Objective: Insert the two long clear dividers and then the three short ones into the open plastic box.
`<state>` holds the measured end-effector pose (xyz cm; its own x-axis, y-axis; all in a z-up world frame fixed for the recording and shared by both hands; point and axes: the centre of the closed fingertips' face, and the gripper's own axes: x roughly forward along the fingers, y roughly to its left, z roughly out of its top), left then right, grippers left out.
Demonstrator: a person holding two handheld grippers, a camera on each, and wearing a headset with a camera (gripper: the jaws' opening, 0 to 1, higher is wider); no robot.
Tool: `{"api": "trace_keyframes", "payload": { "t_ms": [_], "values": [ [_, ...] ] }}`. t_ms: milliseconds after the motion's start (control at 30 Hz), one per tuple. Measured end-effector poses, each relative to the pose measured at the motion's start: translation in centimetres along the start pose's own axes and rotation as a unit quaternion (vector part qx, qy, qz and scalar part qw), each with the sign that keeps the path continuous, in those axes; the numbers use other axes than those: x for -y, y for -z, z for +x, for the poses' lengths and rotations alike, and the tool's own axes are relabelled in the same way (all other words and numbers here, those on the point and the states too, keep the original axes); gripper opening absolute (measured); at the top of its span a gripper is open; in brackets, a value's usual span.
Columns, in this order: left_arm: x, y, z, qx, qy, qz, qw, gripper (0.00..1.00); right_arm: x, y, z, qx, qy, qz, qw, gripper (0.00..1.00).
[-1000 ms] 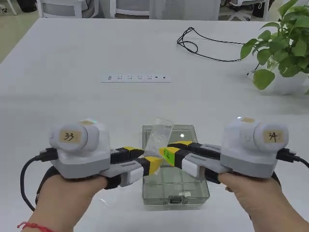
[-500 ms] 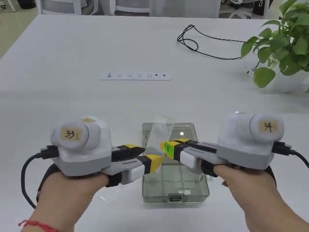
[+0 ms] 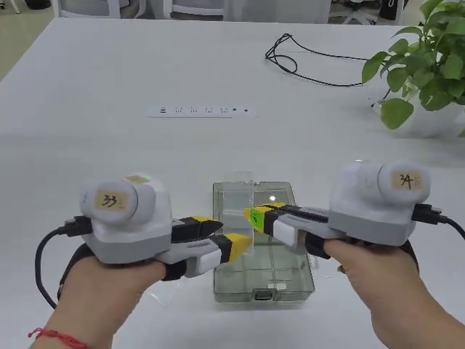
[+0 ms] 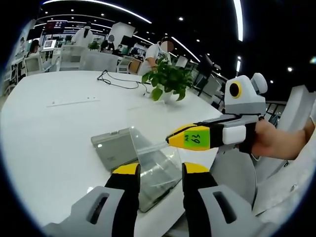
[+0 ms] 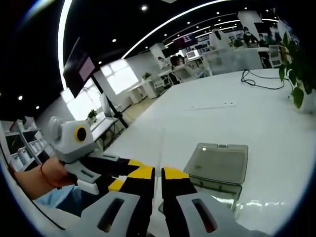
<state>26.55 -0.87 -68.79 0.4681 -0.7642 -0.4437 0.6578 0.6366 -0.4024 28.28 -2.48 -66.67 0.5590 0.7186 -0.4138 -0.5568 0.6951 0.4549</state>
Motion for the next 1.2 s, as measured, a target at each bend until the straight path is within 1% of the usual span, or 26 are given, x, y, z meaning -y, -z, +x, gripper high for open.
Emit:
{"api": "trace_keyframes", "payload": {
  "t_ms": [67,200,300,433,567,667,700,733,900,933,1033,1133,1167,1200],
  "values": [
    [0.1,-0.1,0.0,0.001,0.005,0.006,1.0,0.32,0.1,0.0,-0.1,-0.002,0.003,0.0,1.0,0.06],
    [0.1,0.0,0.0,-0.003,0.01,0.019,0.9998,0.33,0.6,-0.1,-0.4,-0.003,0.012,0.001,0.9999,0.06],
    [-0.1,0.0,-0.1,-0.005,0.012,0.027,0.9995,0.37,0.9,-0.3,-0.8,-0.003,0.018,-0.001,0.9998,0.06],
    [-0.5,0.2,-0.4,-0.011,0.014,0.037,0.9991,0.41,1.8,-0.5,-1.2,-0.004,0.031,-0.005,0.9995,0.06],
    [-0.8,0.6,-0.6,-0.015,0.018,0.05,0.9985,0.49,2.7,-0.5,-1.8,-0.009,0.043,-0.007,0.999,0.06],
    [-1.1,1.0,-0.9,-0.021,0.022,0.069,0.9972,0.53,3.2,-0.5,-2.1,-0.013,0.049,-0.007,0.9987,0.06],
    [-1.2,1.3,-1.0,-0.026,0.026,0.075,0.9965,0.56,3.4,-0.4,-2.2,-0.016,0.051,-0.008,0.9985,0.06],
    [-1.2,1.4,-1.0,-0.025,0.029,0.081,0.9959,0.6,3.5,-0.4,-2.3,-0.018,0.051,-0.008,0.9985,0.06],
    [-1.6,2.2,-1.1,-0.031,0.04,0.128,0.9905,0.77,4.6,-0.1,-2.5,-0.032,0.062,0.0,0.9975,0.06],
    [-1.9,2.5,-1.1,-0.038,0.039,0.132,0.9898,0.79,4.8,0.0,-2.6,-0.036,0.066,0.005,0.9971,0.06],
    [-2.2,2.9,-1.2,-0.039,0.043,0.139,0.9885,0.87,5.4,0.2,-2.7,-0.045,0.075,0.015,0.996,0.06],
    [-2.3,3.2,-1.4,-0.04,0.05,0.144,0.9875,0.92,6.1,0.6,-2.8,-0.062,0.087,0.032,0.9938,0.06],
    [-2.5,3.3,-1.3,-0.04,0.05,0.15,0.9865,0.94,6.3,0.7,-2.8,-0.064,0.091,0.034,0.9932,0.06],
    [-2.6,3.3,-1.3,-0.04,0.05,0.161,0.9849,0.96,6.5,0.9,-2.9,-0.072,0.099,0.042,0.9916,0.06]
  ]
}}
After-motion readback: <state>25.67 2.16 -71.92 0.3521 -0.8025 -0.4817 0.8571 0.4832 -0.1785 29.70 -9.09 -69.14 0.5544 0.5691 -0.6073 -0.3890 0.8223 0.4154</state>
